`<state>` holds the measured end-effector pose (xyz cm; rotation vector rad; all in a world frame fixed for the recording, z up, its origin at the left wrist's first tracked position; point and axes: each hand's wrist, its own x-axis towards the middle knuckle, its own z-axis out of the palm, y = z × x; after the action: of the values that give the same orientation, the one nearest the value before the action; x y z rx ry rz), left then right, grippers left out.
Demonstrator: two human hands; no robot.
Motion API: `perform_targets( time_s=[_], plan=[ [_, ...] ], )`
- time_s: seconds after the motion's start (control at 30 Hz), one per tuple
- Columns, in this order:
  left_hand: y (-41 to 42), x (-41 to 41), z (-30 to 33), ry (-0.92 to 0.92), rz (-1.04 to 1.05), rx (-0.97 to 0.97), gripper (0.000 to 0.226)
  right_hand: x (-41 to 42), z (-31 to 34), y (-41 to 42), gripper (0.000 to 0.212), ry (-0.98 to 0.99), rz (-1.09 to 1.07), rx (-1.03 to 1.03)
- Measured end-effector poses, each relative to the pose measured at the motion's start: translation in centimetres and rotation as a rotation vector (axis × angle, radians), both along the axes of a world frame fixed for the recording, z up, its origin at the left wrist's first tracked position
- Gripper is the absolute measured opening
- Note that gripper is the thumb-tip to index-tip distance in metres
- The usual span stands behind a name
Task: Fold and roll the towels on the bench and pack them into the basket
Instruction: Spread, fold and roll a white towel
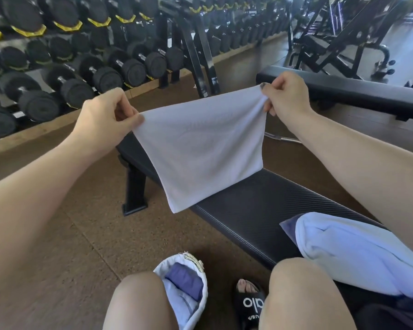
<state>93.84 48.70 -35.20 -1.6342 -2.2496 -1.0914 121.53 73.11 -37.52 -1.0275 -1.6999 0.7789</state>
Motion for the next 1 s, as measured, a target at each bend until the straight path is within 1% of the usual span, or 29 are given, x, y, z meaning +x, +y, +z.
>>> perform_targets(
  time_s=[0.1,0.2,0.3,0.37,0.5,0.63,0.7,0.77,0.87,0.9,1.0],
  plan=[
    [-0.4,-0.1,0.2,0.029,-0.025,-0.019,0.016,0.5,0.6,0.0,0.011,0.006,0.102,-0.035],
    [-0.8,0.0,0.3,0.060,-0.048,-0.050,0.009,0.8,1.2,0.0,0.023,-0.067,0.208,-0.140],
    [-0.8,0.2,0.2,0.080,-0.046,-0.083,0.012,1.1,1.4,-0.6,0.029,-0.160,0.293,-0.253],
    [-0.7,0.1,0.1,0.108,-0.047,-0.101,0.017,1.2,1.6,-0.9,0.029,-0.219,0.326,-0.266],
    [-0.4,0.0,0.2,0.190,-0.036,-0.145,0.023,1.7,2.0,-1.4,0.017,-0.264,0.319,-0.235],
    [-0.4,0.1,0.6,0.289,-0.021,-0.215,0.026,1.9,2.7,-1.6,0.015,-0.283,0.274,-0.195],
    [-0.4,0.3,0.8,0.341,-0.014,-0.286,0.028,1.7,2.9,-1.7,0.014,-0.240,0.262,-0.202],
    [-0.4,0.6,1.0,0.340,-0.009,-0.298,0.026,1.5,3.1,-1.8,0.016,-0.155,0.247,-0.217],
    [-0.5,0.6,1.3,0.302,0.015,-0.209,0.021,1.6,3.2,-1.7,0.015,-0.061,0.206,-0.195],
    [-0.6,0.5,1.2,0.293,0.024,-0.196,0.019,1.6,3.1,-1.7,0.013,-0.074,0.201,-0.174],
    [-0.8,0.4,0.5,0.278,0.033,-0.227,0.011,1.7,1.7,-1.8,0.008,-0.212,0.220,-0.124]
  ],
)
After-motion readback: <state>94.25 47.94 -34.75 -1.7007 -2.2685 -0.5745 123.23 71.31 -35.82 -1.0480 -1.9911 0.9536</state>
